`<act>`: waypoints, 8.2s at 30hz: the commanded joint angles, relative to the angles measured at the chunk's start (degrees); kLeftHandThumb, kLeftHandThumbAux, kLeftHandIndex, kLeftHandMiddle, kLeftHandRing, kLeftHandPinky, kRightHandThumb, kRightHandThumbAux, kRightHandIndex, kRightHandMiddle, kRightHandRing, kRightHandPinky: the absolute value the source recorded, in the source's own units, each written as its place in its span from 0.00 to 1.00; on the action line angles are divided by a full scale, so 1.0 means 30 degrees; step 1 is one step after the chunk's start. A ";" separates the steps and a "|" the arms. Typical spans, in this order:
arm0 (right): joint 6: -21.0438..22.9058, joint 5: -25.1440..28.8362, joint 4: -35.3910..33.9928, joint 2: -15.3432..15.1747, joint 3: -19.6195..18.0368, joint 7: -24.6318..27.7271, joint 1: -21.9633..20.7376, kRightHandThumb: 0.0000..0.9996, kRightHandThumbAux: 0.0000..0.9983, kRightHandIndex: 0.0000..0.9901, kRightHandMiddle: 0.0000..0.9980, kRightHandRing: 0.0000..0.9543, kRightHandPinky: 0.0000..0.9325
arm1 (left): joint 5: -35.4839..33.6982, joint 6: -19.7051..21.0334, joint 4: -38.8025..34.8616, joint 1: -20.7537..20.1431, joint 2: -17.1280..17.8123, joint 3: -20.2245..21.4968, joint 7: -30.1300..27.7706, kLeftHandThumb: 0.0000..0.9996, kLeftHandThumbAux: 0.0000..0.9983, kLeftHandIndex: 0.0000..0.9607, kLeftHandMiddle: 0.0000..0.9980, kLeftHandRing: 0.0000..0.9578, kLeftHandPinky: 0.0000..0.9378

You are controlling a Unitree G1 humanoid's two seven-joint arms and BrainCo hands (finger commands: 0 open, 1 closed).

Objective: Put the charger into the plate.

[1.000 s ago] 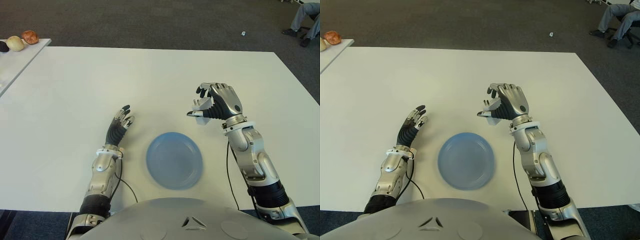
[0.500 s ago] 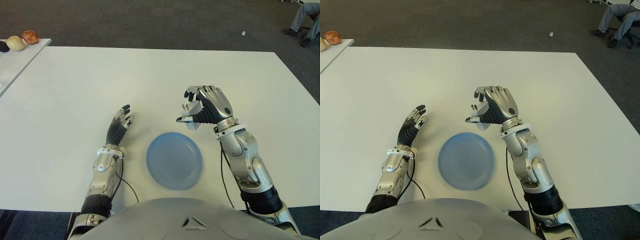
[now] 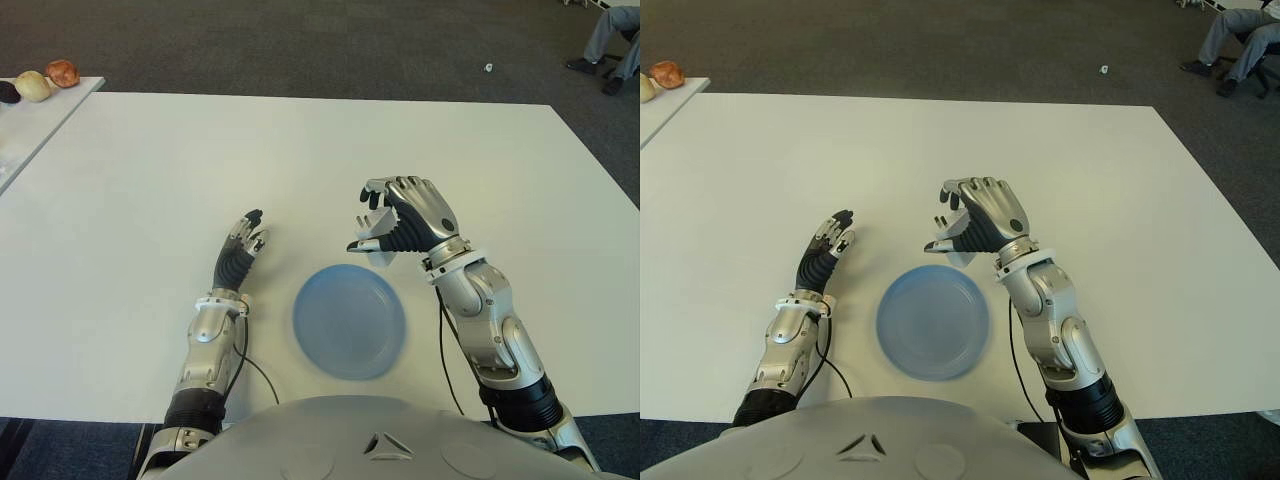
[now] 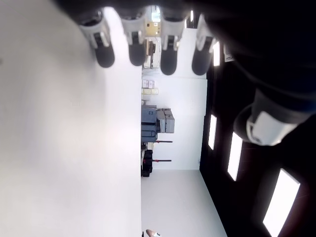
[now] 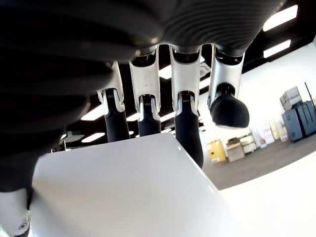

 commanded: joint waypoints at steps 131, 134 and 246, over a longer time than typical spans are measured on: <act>-0.2445 1.0191 0.6252 0.4777 -0.4885 -0.5329 0.1190 0.01 0.66 0.00 0.00 0.00 0.00 | 0.0031 0.0411 0.1632 0.0125 0.0194 0.0019 -0.0269 0.00 0.51 0.13 0.11 0.06 0.00; -0.2192 1.0452 0.6136 0.5011 -0.4921 -0.5401 0.1213 0.01 0.67 0.00 0.00 0.00 0.00 | 0.0014 0.0415 0.1642 0.0131 0.0232 0.0028 -0.0285 0.00 0.50 0.12 0.11 0.06 0.00; -0.8240 1.4762 1.8280 0.5536 -0.5905 -0.4686 0.1461 0.05 0.78 0.01 0.01 0.00 0.02 | -0.0477 0.0273 0.1457 -0.0563 0.0549 0.0254 -0.0893 0.00 0.49 0.13 0.14 0.08 0.01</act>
